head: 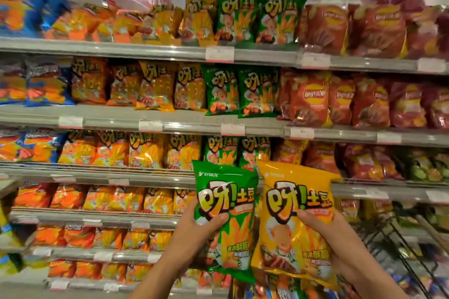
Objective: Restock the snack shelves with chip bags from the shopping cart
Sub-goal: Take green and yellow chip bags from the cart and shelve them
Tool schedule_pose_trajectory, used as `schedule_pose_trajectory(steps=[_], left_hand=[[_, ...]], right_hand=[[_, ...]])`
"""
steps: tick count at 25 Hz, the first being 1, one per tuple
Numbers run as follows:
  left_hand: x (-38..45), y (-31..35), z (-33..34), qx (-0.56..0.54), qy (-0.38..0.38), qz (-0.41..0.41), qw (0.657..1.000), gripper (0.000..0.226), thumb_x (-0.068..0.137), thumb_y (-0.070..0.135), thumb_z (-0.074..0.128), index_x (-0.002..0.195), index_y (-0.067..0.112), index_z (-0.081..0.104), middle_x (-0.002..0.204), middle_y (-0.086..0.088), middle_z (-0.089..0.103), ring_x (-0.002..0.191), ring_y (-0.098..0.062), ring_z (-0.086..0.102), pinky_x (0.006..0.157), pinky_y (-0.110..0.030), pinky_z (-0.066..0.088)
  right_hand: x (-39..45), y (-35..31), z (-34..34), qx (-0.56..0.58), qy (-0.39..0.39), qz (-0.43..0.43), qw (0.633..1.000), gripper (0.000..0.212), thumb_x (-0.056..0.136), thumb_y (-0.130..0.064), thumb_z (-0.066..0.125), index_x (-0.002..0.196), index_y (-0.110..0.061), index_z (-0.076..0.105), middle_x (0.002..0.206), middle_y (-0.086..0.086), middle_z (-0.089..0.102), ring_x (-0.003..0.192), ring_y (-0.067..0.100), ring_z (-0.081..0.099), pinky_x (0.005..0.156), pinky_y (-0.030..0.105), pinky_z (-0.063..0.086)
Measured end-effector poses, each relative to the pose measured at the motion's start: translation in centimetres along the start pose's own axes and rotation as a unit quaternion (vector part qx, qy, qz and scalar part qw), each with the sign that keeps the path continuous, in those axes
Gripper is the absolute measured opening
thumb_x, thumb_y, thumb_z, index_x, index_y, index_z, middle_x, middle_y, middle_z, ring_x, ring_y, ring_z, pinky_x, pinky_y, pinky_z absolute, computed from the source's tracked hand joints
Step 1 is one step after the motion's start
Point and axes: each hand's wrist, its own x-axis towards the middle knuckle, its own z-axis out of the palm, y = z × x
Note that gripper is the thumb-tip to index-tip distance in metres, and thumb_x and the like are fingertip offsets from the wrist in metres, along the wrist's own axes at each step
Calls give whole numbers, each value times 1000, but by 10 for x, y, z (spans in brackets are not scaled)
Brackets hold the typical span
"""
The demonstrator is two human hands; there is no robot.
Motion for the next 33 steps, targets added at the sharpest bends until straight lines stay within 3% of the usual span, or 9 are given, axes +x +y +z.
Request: schedule_pose_trajectory(steps=[4,11,16,19,23,25,27,29,33], left_hand=[[49,42,9,26,15,66,997,65,59,64,87,116,46,60,106,13,76,98,-10,73,86,-34,57],[212,120,27,25,16,158,987,56,74,47,86,122,34,60,109,9,75,102,-14,71,88,-38,58],[322,153,50,22,2,174,984,37,78,39,85,107,33,64,102,11,75,93,-5,73,73,-21,58],[372,170,66,35,-4,157,987,61,77,49,84,124,18,59,115,5,68,102,-12,68,79,-27,53],[415,177,88,20,-3,89,996,45,78,49,83,88,11,61,73,0,59,49,0,54,49,-17,39],[426,176,95,0,-6,93,996,55,78,45,83,115,9,62,95,-1,69,67,0,62,54,-16,43],[428,170,101,-9,-4,121,993,80,79,43,83,144,14,46,121,5,60,99,-11,58,77,-23,46],[429,161,106,-5,-16,126,992,82,79,42,84,146,18,42,125,3,59,109,-15,54,88,-27,42],[430,145,111,41,-20,93,995,72,74,52,84,129,17,55,111,3,66,102,-18,60,81,-31,45]], right_hand=[[24,-29,-15,39,46,-30,998,61,66,-34,85,123,-27,66,115,8,76,109,35,71,102,62,48],[97,-63,-27,49,102,-61,992,56,67,-33,85,120,-28,67,113,11,77,102,35,74,99,62,51],[153,-81,-14,44,133,-66,988,61,67,-32,84,124,-24,64,112,14,76,100,38,74,94,63,53],[176,-86,-9,26,164,-67,984,60,67,-38,83,122,-25,65,109,9,78,98,34,75,91,57,56],[189,-81,-14,4,197,-51,979,64,62,-49,85,120,-30,67,110,2,78,105,31,72,98,57,53],[195,-80,-18,5,210,-57,976,68,57,-53,89,119,-33,68,111,-1,78,106,28,72,99,56,52],[200,-79,-20,6,213,-62,975,71,47,-59,95,112,-41,71,112,-2,78,107,27,72,99,56,51],[204,-76,-22,4,218,-56,974,77,37,-63,95,108,-45,71,112,-3,77,111,29,69,102,58,48],[207,-69,-22,20,197,-42,979,79,44,-57,97,116,-39,69,113,-1,77,109,29,70,101,57,50]])
